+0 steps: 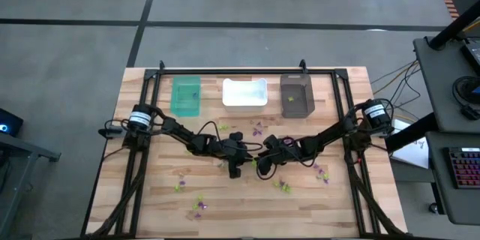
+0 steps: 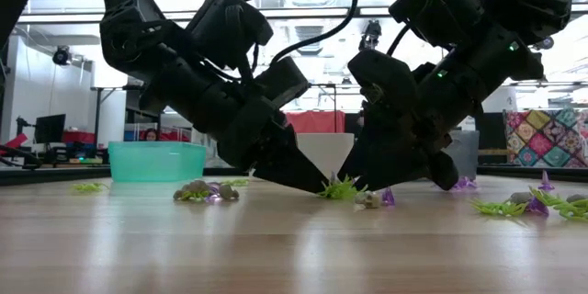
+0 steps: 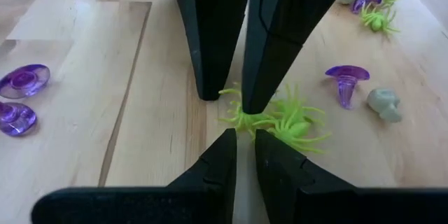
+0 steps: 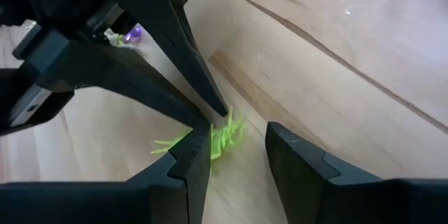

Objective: Sort Halloween decoration
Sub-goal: Put the green spider toy into the black bin

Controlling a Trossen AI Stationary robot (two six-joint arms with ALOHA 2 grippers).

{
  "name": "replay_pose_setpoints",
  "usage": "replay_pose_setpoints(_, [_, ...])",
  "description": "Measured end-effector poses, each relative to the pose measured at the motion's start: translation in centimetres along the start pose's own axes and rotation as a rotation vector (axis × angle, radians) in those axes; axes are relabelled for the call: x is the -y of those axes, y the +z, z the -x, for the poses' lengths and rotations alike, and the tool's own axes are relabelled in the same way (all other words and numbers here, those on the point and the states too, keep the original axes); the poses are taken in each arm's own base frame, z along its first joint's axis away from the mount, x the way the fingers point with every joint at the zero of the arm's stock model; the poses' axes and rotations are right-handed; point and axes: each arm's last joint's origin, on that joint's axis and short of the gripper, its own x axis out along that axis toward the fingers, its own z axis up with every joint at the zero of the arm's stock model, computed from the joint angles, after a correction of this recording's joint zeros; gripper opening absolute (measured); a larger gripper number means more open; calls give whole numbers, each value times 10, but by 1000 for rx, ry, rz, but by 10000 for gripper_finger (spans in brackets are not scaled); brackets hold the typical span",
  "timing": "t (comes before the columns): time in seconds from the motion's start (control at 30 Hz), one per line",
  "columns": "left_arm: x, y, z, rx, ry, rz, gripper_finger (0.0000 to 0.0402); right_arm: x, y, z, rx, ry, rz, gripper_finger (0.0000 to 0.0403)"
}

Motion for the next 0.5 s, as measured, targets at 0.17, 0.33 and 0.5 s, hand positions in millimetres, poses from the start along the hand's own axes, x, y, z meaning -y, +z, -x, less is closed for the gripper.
replay_pose_setpoints(0.17, [0, 0, 0, 1, 0, 4, 38, 0, 0, 0, 0, -2, 1, 107])
replay_pose_setpoints(0.33, [0, 0, -1, 7, -1, 8, 38, 1, 0, 0, 0, -3, 1, 77])
replay_pose_setpoints(0.5, [0, 0, -1, 8, -1, 17, 38, 1, 0, 0, 0, -3, 5, 27])
